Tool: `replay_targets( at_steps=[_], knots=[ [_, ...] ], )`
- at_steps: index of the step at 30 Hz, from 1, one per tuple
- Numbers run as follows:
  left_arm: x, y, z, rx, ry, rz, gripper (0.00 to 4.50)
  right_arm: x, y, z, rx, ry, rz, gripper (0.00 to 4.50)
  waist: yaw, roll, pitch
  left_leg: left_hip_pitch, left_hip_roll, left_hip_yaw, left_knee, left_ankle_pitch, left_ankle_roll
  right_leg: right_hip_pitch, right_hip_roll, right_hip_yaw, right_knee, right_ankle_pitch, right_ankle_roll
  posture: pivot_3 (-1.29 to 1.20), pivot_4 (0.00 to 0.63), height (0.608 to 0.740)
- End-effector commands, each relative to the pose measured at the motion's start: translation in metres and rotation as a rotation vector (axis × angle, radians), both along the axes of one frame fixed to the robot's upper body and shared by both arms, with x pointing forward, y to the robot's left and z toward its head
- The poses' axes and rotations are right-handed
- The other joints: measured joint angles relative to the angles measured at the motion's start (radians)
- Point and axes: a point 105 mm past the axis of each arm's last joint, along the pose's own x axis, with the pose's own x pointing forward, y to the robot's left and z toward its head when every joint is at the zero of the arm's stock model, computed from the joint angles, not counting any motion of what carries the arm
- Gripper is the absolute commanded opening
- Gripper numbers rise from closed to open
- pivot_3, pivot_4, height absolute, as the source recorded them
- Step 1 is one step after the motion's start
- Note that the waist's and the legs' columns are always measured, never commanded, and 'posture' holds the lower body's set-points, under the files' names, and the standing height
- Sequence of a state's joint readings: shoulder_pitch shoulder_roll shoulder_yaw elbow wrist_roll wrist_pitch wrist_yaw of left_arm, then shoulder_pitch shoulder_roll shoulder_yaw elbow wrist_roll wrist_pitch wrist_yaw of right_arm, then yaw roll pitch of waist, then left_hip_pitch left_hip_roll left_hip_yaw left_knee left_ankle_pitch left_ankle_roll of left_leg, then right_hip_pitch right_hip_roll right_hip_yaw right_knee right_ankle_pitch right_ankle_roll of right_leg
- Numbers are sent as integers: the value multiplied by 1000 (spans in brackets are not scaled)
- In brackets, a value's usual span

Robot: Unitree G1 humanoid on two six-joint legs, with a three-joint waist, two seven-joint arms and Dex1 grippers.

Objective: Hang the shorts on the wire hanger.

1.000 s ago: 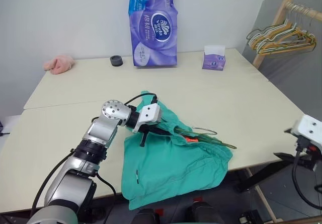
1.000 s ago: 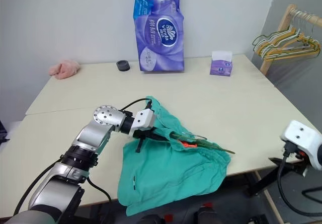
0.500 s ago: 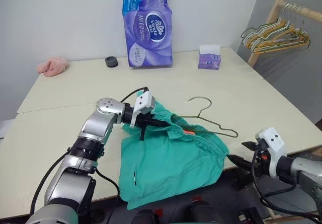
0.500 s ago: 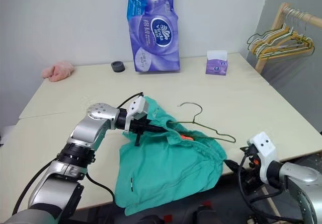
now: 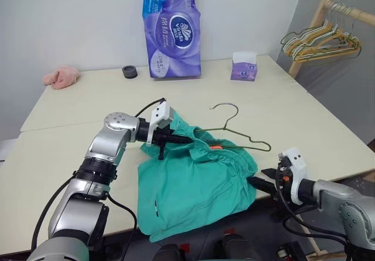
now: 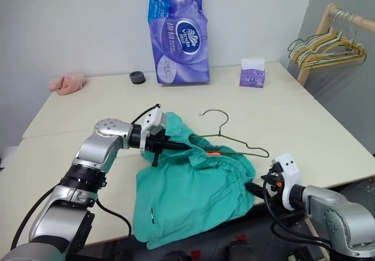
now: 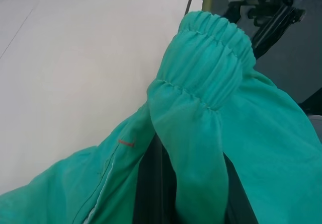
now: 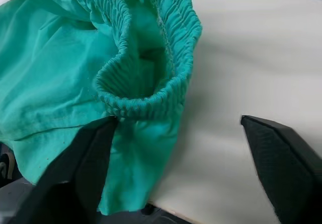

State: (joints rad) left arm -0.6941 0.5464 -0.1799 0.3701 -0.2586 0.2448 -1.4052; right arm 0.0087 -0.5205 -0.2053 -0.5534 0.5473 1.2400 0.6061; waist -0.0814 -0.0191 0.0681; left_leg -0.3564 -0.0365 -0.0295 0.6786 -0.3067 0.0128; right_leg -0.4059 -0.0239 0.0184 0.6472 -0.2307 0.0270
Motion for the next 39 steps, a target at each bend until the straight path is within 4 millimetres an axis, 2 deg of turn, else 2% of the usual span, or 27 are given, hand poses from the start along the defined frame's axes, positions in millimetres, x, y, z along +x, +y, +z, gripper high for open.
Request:
replay_targets(
  at_steps=[1,2,5,9,12,16,19,24,31,39],
  knots=[
    [7,4,18,-16,-81,13,0,1,4,12,25,-24,28,2885,0,0,0,0,0,0,0,0,0,0,0,0,0,0,0,-152,46,740],
    [7,4,18,-15,-83,15,0,0,5,13,36,-22,30,2417,-1,0,0,0,0,0,0,0,0,0,0,0,0,0,0,-152,46,740],
    [8,6,16,-8,-88,16,0,-4,8,18,44,-30,46,1436,-1,0,0,0,0,0,0,0,0,0,0,0,0,0,0,-152,46,740],
    [8,7,14,-6,-92,20,0,-8,10,24,22,-85,55,1436,-1,0,0,0,0,0,0,0,0,0,0,0,0,0,0,-152,46,740],
    [10,8,13,1,-108,31,0,-8,-2,23,-63,-95,29,2060,0,0,0,0,0,0,0,0,0,0,0,0,0,0,0,-147,50,740],
    [10,9,13,3,-114,31,0,-23,-15,35,-102,-86,83,3387,3,0,0,-1,0,-1,0,0,0,0,0,-1,-1,0,1,-145,54,740],
    [10,10,13,3,-116,31,0,-27,-17,41,-99,-86,86,4428,3,0,0,-1,0,0,0,0,1,0,0,-1,0,-2,3,-151,53,740],
    [9,8,12,-1,-117,26,0,-4,-1,35,-17,-135,-77,4473,-1,0,0,-1,1,-1,0,0,0,0,0,0,0,-2,4,-147,50,740],
    [8,5,14,-6,-121,21,0,-3,24,19,42,-66,-107,4473,6,0,0,-3,0,-1,0,0,0,-2,-1,-1,0,0,0,-139,50,740],
    [8,3,16,-11,-129,23,0,9,21,1,-37,-47,-160,4473,5,1,0,-3,0,-1,0,0,0,-2,-1,-1,0,0,0,-141,56,740]
  ],
)
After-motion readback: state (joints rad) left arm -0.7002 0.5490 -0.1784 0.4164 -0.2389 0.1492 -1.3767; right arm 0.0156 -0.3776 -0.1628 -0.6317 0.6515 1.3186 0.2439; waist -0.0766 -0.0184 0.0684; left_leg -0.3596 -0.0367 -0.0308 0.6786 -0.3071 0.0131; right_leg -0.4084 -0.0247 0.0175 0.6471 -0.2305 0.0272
